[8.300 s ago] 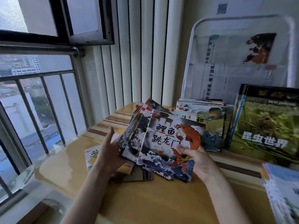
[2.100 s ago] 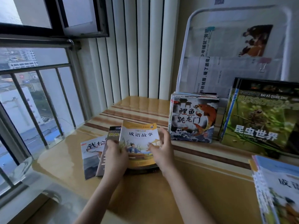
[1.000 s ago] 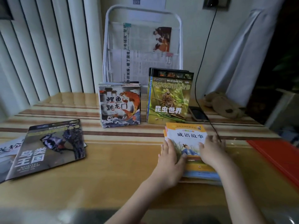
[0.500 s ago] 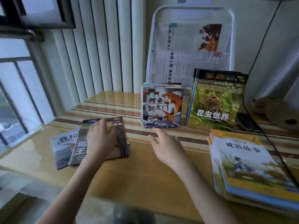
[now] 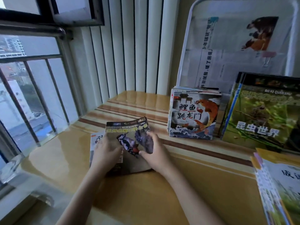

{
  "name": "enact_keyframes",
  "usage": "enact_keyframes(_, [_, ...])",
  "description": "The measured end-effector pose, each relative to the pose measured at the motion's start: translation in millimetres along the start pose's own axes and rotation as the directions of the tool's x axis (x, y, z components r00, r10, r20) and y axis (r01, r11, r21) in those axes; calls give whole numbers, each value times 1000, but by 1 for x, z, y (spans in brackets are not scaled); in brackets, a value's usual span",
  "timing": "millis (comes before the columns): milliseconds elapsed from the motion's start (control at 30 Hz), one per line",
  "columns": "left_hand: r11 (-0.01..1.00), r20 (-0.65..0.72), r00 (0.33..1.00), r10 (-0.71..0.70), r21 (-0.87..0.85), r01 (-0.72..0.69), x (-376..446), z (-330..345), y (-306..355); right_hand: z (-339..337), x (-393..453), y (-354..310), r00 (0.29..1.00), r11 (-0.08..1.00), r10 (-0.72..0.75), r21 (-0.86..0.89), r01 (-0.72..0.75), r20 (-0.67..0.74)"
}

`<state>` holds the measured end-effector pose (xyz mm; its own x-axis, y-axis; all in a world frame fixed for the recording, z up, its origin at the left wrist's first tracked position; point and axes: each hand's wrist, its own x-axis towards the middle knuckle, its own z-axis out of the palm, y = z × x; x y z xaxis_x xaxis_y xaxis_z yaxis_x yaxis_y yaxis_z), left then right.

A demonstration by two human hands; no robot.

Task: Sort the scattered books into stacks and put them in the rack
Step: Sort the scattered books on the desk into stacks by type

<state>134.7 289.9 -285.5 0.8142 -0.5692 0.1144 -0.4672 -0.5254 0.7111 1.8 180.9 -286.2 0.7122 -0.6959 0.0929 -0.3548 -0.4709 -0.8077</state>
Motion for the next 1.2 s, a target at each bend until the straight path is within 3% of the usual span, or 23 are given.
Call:
enact_keyframes(100, [946,-60,998,32,-321,-50,-5,3,10,-11,-2,-1,999,983,-14,184,19,-29])
enact_keyframes(200, [871,-212,971,113,-448,-199,-17,0,26,-21,-3,1,993,986,-88,133,99,-84])
enact_keyframes(333, [704,-251,938,239,-620,-345,-38,-3,45,-44,-12,-3,949,965,-191,130,228,-250])
enact_keyframes(500, [633,-301,839,454,-553,-541,-47,17,77,-85,-33,8,849,974,-218,-49,223,-482])
enact_keyframes(633, [644,-321,731,602,-347,-682,-53,50,119,-126,-51,11,668,977,-211,-177,119,-714])
enact_keyframes(700, [580,-380,646,662,-286,-762,-54,62,152,-154,-64,2,574,976,-216,-198,94,-790])
enact_keyframes(800, [493,-388,578,717,-304,-815,-56,78,207,-214,-81,-8,481,963,-242,-268,16,-843])
enact_keyframes(933, [475,-267,563,782,-330,-816,-54,113,264,-302,-87,7,471,919,-198,-330,-215,-860])
enact_keyframes(1033, [502,-153,530,834,-190,-844,-41,162,277,-318,-72,55,525,864,-11,-272,-423,-851])
enact_keyframes(1133, [631,29,631,775,-65,-773,-31,216,259,-295,-52,123,664,769,219,-292,-569,-715])
enact_keyframes(1200, [698,136,687,713,-52,-714,-32,238,249,-287,-43,149,715,713,329,-334,-616,-617])
